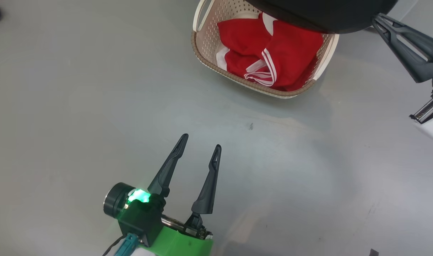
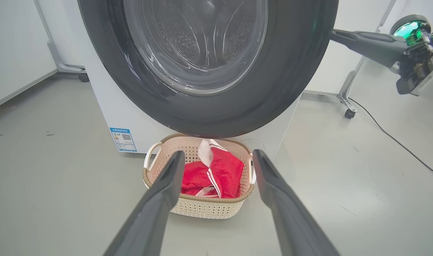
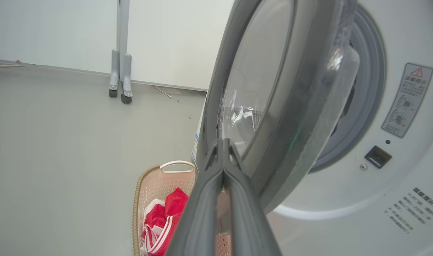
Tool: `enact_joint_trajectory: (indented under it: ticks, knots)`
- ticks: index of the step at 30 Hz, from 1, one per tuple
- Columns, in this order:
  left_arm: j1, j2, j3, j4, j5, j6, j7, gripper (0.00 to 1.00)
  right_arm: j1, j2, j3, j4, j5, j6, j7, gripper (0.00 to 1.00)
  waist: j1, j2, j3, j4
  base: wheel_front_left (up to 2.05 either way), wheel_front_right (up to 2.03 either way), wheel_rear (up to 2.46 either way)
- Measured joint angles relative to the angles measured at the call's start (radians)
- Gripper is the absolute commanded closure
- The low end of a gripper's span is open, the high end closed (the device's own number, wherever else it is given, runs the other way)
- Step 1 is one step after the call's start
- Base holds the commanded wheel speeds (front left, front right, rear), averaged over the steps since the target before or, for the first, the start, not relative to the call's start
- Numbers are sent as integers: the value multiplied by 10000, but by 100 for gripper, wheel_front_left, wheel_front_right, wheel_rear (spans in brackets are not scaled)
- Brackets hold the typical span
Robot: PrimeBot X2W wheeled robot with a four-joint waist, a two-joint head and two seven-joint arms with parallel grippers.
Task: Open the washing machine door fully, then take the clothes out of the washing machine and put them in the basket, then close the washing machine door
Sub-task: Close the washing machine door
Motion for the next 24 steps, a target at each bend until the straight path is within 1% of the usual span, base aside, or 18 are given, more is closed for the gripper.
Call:
enact_joint_trajectory:
  ticks: [6, 8, 11, 21, 24]
  knots:
    - [-33, -19, -234, -48, -155, 0, 0, 0, -696, -481, 153, 161, 155, 0, 86, 100, 0, 0, 441, 351, 0, 0, 0]
    - [-34, -19, -238, -52, -190, 0, 0, 0, -923, -550, 146, 267, 265, 0, 86, 100, 0, 0, 558, 470, 0, 0, 0]
    - [-36, -21, -263, -59, -228, 0, 0, 0, -1204, -654, 127, 384, 384, 88, 86, 100, 0, 0, 715, 631, 0, 0, 0]
    - [-39, -35, -322, -157, -355, 2, 0, 0, -2132, -1014, -36, 961, 832, 88, 88, 100, 0, 0, 1050, 963, 0, 0, 0]
    - [-44, -40, -485, -144, -387, 0, 0, 0, -2358, -1001, -265, 1407, 1057, 88, 86, 100, 1, 0, 1089, 1018, 0, 0, 0]
